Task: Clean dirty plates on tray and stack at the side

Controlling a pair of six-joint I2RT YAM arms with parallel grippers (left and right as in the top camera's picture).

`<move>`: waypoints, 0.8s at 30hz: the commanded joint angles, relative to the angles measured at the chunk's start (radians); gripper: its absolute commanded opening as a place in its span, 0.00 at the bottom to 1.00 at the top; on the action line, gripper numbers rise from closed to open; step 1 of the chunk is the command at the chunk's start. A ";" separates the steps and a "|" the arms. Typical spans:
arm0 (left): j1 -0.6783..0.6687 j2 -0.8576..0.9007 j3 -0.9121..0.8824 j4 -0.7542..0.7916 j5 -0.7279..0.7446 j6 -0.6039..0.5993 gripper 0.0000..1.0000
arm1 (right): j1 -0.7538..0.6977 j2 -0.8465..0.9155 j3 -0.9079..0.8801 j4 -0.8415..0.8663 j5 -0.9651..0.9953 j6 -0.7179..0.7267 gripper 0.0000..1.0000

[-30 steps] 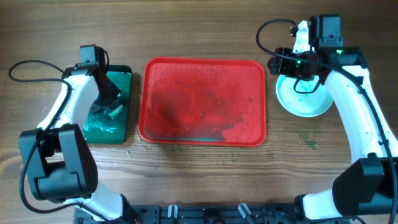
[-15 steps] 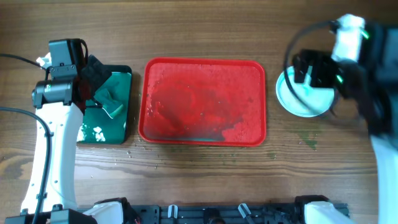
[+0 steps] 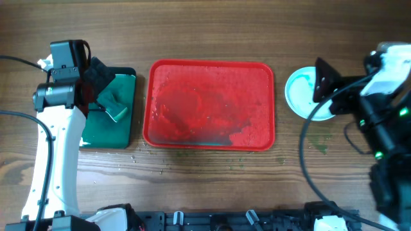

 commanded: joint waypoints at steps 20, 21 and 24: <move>0.006 0.000 0.006 0.003 -0.003 -0.002 1.00 | 0.003 -0.854 -1.272 0.703 -0.085 -0.035 1.00; 0.006 0.000 0.006 0.003 -0.003 -0.002 1.00 | 0.003 -0.850 -1.272 0.703 -0.085 -0.035 1.00; 0.006 0.000 0.006 0.003 -0.003 -0.002 1.00 | 0.003 -0.843 -1.272 0.703 -0.085 -0.035 1.00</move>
